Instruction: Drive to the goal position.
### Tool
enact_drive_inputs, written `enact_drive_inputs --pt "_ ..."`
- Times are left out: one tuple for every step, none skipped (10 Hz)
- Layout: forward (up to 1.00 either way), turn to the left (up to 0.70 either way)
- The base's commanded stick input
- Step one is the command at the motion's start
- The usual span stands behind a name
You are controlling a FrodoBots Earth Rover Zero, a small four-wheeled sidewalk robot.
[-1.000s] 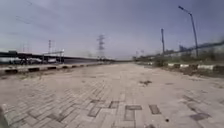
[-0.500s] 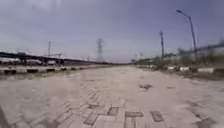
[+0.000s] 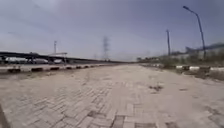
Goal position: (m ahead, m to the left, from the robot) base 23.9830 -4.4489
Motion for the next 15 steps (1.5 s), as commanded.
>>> enact_drive_inputs --pt "1.0 0.0" --pt "1.0 0.0" --pt "1.0 0.0" --pt "1.0 0.0" --pt "1.0 -0.05" --pt "1.0 -0.1" --pt "1.0 -0.16" --pt "1.0 -0.21" --pt "1.0 -0.24" --pt "1.0 -0.15" --pt "1.0 -0.07" --pt "1.0 0.0" --pt "1.0 0.0" --pt "1.0 0.0" --pt "1.0 0.0"
